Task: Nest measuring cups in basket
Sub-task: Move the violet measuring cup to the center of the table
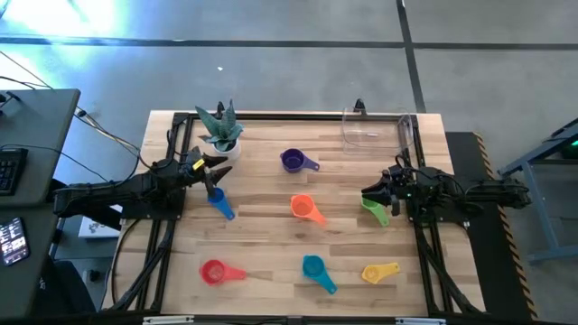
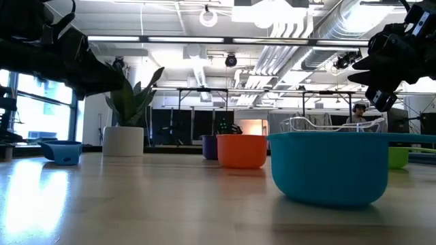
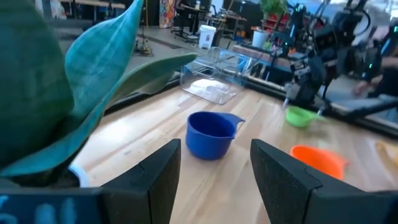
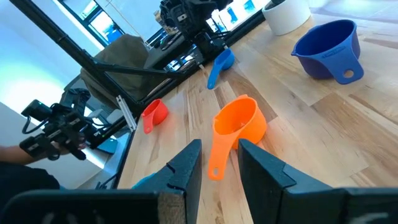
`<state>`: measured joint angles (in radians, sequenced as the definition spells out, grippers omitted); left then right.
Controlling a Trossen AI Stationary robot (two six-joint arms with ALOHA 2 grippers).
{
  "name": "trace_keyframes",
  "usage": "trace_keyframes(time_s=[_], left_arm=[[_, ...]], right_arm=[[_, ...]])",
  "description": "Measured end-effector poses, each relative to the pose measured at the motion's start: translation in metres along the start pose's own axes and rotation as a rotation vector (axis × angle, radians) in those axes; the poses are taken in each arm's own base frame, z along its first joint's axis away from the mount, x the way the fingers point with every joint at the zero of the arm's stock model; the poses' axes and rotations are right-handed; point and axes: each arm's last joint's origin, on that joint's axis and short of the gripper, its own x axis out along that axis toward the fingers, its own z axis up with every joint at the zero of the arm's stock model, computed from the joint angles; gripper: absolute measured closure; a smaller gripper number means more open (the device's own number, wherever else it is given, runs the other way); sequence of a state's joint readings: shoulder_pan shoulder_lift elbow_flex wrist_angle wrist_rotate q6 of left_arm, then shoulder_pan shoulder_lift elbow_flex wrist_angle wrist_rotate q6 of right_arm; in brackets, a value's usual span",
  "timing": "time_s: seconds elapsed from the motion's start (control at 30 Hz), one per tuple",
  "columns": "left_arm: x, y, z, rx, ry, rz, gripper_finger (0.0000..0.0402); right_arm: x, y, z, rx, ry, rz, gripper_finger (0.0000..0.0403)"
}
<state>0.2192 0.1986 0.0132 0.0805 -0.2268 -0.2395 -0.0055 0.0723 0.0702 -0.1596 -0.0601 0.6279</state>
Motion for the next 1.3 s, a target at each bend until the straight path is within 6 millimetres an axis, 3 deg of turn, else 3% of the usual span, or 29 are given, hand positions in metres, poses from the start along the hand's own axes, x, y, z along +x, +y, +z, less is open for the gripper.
trace_keyframes(time_s=[0.33,0.6,0.97,1.13,1.3], left_arm=[[0.000,0.000,0.000,-0.073,0.002,-0.008,0.0216],[0.000,0.000,0.000,-0.077,0.002,-0.007,0.0216],[0.000,-0.002,0.007,-0.451,-0.065,-0.041,0.0216],[-0.002,-0.005,0.019,-0.479,-0.118,-0.091,0.0216],[-0.007,-0.011,0.047,-0.467,-0.187,-0.128,0.0216]], right_arm=[[0.000,-0.001,0.000,0.007,-0.016,-0.021,0.0307],[0.000,-0.002,0.002,0.156,-0.060,-0.068,0.0307],[-0.001,-0.006,0.006,0.311,-0.218,-0.194,0.0307],[-0.001,-0.006,0.006,0.290,-0.221,-0.201,0.0307],[-0.001,-0.006,0.007,0.289,-0.229,-0.209,0.0307]])
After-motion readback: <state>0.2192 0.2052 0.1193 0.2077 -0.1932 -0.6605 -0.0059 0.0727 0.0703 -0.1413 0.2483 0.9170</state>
